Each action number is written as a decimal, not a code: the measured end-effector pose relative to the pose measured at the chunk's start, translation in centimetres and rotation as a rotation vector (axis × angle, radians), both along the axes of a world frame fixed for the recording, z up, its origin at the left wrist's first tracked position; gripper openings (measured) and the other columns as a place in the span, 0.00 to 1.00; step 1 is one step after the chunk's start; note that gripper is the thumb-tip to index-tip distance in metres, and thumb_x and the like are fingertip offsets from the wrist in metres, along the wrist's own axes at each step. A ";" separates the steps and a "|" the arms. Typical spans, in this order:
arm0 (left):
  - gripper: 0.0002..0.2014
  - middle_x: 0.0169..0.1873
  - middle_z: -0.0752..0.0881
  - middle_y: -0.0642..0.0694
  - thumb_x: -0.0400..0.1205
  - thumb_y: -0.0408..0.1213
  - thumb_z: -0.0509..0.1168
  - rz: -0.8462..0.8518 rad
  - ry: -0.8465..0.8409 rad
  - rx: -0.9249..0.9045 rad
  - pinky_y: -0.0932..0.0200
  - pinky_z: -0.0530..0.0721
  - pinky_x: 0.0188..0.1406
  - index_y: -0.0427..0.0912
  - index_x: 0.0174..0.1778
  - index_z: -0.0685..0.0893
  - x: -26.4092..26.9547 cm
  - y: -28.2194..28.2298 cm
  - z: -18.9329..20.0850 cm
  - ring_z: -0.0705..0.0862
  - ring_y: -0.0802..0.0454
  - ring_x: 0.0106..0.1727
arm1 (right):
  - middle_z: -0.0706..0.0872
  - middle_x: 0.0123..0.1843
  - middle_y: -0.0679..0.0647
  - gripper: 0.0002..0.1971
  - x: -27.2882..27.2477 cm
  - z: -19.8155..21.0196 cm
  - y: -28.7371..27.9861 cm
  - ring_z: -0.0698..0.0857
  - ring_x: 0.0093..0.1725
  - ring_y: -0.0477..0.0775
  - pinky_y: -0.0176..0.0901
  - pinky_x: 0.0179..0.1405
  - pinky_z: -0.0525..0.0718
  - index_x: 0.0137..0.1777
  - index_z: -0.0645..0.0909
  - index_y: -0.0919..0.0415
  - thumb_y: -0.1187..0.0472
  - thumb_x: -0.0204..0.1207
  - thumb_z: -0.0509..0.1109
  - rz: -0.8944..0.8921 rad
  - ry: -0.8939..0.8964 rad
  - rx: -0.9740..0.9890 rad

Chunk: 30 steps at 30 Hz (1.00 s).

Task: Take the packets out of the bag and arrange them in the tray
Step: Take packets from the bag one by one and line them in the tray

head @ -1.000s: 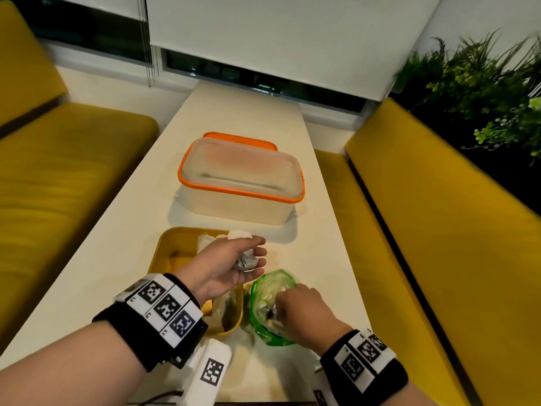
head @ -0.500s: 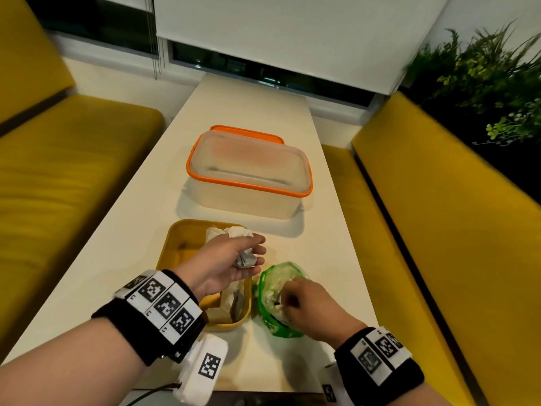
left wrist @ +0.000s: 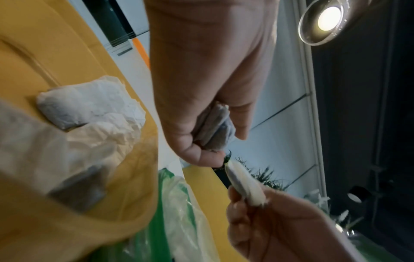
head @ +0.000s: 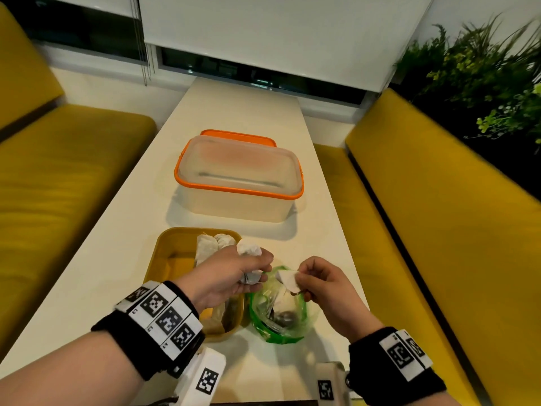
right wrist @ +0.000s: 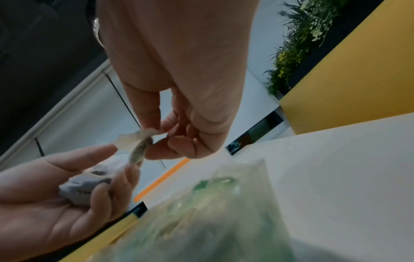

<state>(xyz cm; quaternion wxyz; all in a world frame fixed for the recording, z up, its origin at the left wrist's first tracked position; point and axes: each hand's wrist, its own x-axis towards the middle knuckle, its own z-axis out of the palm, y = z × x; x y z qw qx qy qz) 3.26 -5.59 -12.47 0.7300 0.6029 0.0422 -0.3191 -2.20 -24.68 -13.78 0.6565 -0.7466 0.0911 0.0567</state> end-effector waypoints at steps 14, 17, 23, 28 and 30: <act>0.04 0.38 0.87 0.43 0.78 0.26 0.69 0.140 -0.110 -0.010 0.60 0.86 0.37 0.38 0.43 0.85 1.2 -1.2 0.7 0.87 0.49 0.40 | 0.88 0.40 0.60 0.07 1.4 1.4 2.4 0.87 0.37 0.53 0.42 0.35 0.79 0.46 0.79 0.64 0.62 0.75 0.73 -0.015 0.032 0.029; 0.05 0.37 0.87 0.43 0.77 0.24 0.68 0.251 -0.098 -0.092 0.57 0.85 0.40 0.39 0.42 0.84 1.5 -1.2 1.1 0.86 0.48 0.41 | 0.90 0.39 0.62 0.09 2.3 2.1 2.9 0.89 0.36 0.53 0.40 0.35 0.78 0.44 0.80 0.68 0.61 0.75 0.74 0.041 0.063 -0.024; 0.09 0.34 0.85 0.43 0.76 0.19 0.66 0.176 -0.096 -0.216 0.59 0.88 0.40 0.37 0.45 0.81 1.7 0.5 1.5 0.85 0.49 0.40 | 0.87 0.36 0.62 0.02 3.8 4.2 4.0 0.87 0.32 0.50 0.39 0.32 0.76 0.41 0.80 0.65 0.69 0.73 0.71 -0.087 -0.034 0.005; 0.11 0.29 0.82 0.46 0.74 0.17 0.67 0.224 -0.133 -0.178 0.62 0.86 0.36 0.38 0.43 0.81 1.5 0.8 1.9 0.84 0.51 0.35 | 0.77 0.33 0.61 0.05 4.3 5.0 4.1 0.75 0.34 0.52 0.41 0.34 0.72 0.37 0.78 0.69 0.73 0.69 0.73 -0.111 -0.119 -0.061; 0.11 0.29 0.81 0.45 0.75 0.17 0.67 0.260 -0.097 -0.176 0.63 0.86 0.34 0.38 0.43 0.80 1.6 1.1 1.6 0.83 0.51 0.33 | 0.73 0.33 0.60 0.08 4.4 5.3 4.0 0.72 0.34 0.53 0.38 0.31 0.73 0.34 0.75 0.68 0.76 0.68 0.70 -0.121 -0.142 -0.070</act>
